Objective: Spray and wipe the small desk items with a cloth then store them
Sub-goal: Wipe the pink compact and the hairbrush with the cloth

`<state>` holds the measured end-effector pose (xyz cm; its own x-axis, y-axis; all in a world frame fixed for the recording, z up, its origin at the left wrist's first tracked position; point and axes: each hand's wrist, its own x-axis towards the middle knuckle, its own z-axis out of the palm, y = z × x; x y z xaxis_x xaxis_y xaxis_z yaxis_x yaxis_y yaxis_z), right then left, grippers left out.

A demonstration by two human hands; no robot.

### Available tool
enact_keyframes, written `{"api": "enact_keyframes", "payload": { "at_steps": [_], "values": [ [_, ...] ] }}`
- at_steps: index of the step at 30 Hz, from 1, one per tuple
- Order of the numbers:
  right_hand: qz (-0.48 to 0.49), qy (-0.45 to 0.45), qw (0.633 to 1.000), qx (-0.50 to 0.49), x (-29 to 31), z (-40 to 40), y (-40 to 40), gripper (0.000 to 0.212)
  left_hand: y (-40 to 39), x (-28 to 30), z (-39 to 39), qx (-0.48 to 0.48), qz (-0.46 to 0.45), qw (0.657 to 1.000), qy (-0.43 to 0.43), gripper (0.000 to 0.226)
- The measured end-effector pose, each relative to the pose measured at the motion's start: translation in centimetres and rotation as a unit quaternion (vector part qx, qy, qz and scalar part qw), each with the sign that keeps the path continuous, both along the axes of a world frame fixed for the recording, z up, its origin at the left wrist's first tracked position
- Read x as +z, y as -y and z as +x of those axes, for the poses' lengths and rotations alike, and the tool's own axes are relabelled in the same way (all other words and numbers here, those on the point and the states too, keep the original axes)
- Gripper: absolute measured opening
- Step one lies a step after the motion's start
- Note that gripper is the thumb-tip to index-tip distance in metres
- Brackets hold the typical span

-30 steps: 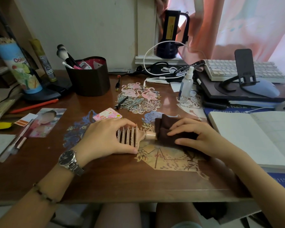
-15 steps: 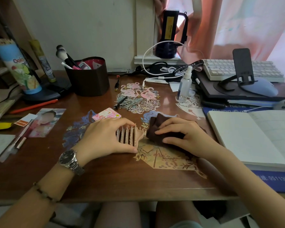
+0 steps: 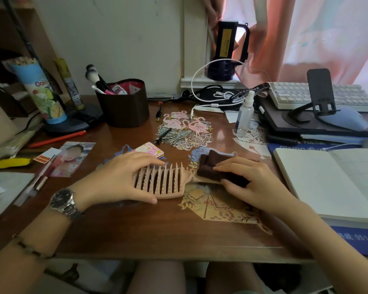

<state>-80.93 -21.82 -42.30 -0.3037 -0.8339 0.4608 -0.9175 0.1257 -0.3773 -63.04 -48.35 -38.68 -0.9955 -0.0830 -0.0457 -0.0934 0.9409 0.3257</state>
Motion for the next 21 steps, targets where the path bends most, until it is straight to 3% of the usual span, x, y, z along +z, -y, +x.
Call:
{"api": "enact_keyframes", "payload": {
  "at_steps": [4, 7, 16, 21],
  "values": [
    [0.039, -0.064, 0.997, -0.013, -0.3, 0.4, -0.5, 0.047, 1.3, -0.6, 0.5, -0.001, 0.024, 1.0, 0.002, 0.078],
    [0.036, -0.071, 0.997, -0.014, -0.2, 0.6, -0.7, 0.043, 1.2, -0.8, 0.4, -0.002, 0.024, 1.0, -0.005, 0.077],
    [-0.059, 0.083, 0.995, -0.023, 0.3, 0.0, -0.8, 0.035, -1.4, -0.4, -1.5, -0.009, -0.009, 0.999, -0.038, 0.091],
    [-0.099, 0.16, 0.981, -0.039, 0.9, -0.4, -0.4, 0.035, -1.5, -0.5, -2.7, -0.029, -0.021, 0.999, -0.012, 0.081]
  ]
}}
